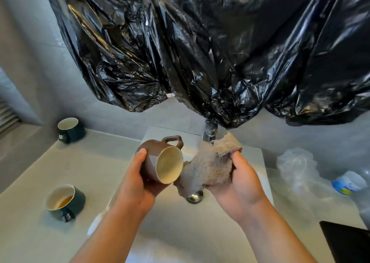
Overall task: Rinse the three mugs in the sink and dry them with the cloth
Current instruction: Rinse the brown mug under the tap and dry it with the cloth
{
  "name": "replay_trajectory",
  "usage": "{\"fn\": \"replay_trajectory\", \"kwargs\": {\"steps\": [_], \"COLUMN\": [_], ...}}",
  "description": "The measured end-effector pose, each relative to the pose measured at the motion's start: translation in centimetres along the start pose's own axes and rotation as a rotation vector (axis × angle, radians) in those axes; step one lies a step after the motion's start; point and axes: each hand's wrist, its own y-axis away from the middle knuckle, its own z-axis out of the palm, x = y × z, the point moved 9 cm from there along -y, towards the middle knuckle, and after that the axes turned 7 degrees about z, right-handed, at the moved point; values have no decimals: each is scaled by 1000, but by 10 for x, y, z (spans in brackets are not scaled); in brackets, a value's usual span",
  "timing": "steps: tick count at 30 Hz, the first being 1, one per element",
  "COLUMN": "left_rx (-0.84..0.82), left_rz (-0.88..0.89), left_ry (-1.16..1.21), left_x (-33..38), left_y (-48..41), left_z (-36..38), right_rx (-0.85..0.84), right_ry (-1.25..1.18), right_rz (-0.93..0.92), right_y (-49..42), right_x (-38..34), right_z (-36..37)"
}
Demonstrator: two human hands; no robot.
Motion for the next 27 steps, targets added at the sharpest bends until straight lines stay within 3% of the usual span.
{"fn": "replay_trajectory", "kwargs": {"steps": [4,6,9,15,20,24,26,27], "left_rx": [-25,-32,-61,-165,-185,-276,-331,-367], "left_rz": [-24,-22,-18,35,132,249,235,233], "left_ry": [-37,-67,-104,-235,-218,-245,-261,-265], "left_x": [-27,-38,-50,-65,-86,-98,-110,-113], "left_y": [29,38,47,38,4,-11,-8,-4], "left_z": [21,30,39,41,38,36,41,43], "right_rx": [-199,-141,-113,-130,-116,-166,-202,-173], "right_ry": [69,419,1138,1650,1663,1465,1599,1551], "right_rz": [-72,-185,-471,-401,-374,-329,-364,-378], "right_y": [29,37,53,33,3,-15,-13,-15], "right_x": [7,8,-1,21,37,47,68,72], "right_z": [7,5,15,-8,-22,-47,-65,-73]}}
